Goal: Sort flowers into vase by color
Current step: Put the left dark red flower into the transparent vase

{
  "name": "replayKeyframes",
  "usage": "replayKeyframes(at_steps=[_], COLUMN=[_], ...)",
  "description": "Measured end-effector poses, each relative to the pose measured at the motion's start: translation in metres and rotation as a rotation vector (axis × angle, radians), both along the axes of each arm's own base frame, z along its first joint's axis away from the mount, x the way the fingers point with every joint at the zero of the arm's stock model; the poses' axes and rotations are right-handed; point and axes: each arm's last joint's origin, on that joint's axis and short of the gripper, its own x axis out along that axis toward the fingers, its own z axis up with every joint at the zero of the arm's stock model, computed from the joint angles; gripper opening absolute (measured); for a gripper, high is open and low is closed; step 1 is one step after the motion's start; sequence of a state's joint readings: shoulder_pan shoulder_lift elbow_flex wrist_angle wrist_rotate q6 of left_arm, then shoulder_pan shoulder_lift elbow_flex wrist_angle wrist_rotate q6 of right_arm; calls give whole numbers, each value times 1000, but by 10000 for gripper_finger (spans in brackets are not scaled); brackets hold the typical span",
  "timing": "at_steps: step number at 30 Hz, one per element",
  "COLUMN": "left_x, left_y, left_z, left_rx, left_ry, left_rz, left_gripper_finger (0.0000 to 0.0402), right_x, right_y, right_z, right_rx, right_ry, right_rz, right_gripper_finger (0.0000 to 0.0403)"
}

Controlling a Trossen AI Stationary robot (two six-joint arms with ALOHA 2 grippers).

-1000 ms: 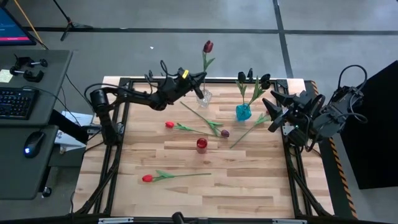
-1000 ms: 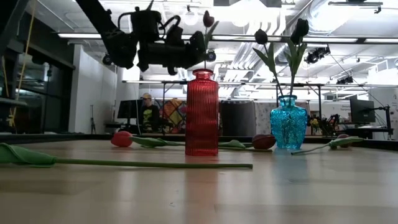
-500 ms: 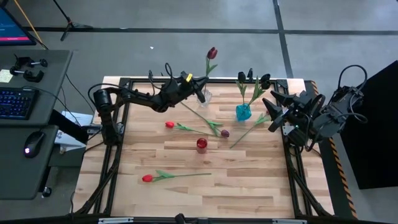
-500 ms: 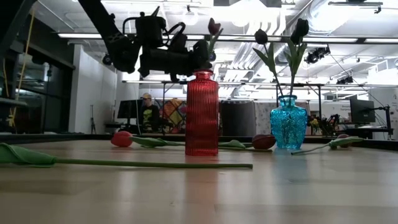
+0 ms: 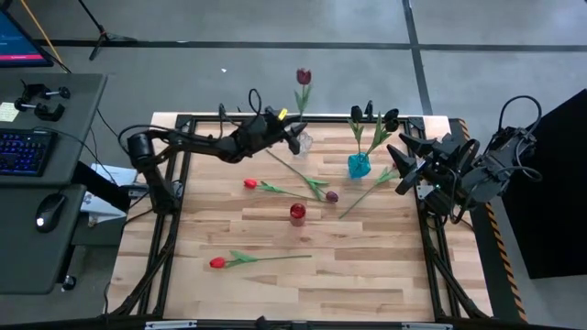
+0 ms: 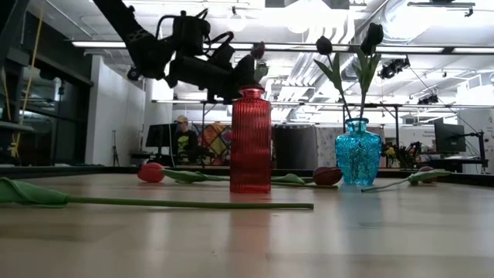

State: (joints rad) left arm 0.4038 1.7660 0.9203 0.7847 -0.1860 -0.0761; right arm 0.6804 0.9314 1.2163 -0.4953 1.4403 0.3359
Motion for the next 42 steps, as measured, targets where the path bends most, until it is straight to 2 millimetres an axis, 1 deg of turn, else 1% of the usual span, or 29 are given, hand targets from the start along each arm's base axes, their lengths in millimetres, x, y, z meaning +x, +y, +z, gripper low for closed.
replayKeyframes(at_steps=[5,9,13,16,21,23,25,28,31,35,38,42], left_x=[-13,-28,-43,-59,-82,-87,-88,-79,-63,-33,-9,19], left_y=[-6,-14,-22,-30,-47,-54,-61,-73,-78,-68,-60,-51], left_z=[14,31,46,56,63,65,64,62,49,33,14,-7], left_rx=[-57,-70,-97,-152,-277,-320,-334,-281,-199,-123,-33,99], left_ry=[111,181,238,277,377,395,417,442,564,763,939,1057], left_rz=[-28,-78,-111,-137,-153,-158,-196,-342,-439,-555,-644,-691], left_gripper_finger=[192,205,207,207,207,207,207,206,205,204,204,204], right_x=[0,0,0,0,0,0,0,0,0,0,0,0], right_y=[0,0,0,0,0,0,0,0,0,0,0,0], right_z=[0,0,0,0,0,0,0,0,0,0,0,0], right_rx=[3,3,3,3,-1,2,4,5,6,6,7,8], right_ry=[-2,-3,-3,-3,0,-2,-4,-3,-4,-5,-4,-3], right_rz=[0,0,0,0,0,0,0,5,8,8,11,18], right_gripper_finger=[209,209,209,209,209,209,209,209,209,209,209,209])
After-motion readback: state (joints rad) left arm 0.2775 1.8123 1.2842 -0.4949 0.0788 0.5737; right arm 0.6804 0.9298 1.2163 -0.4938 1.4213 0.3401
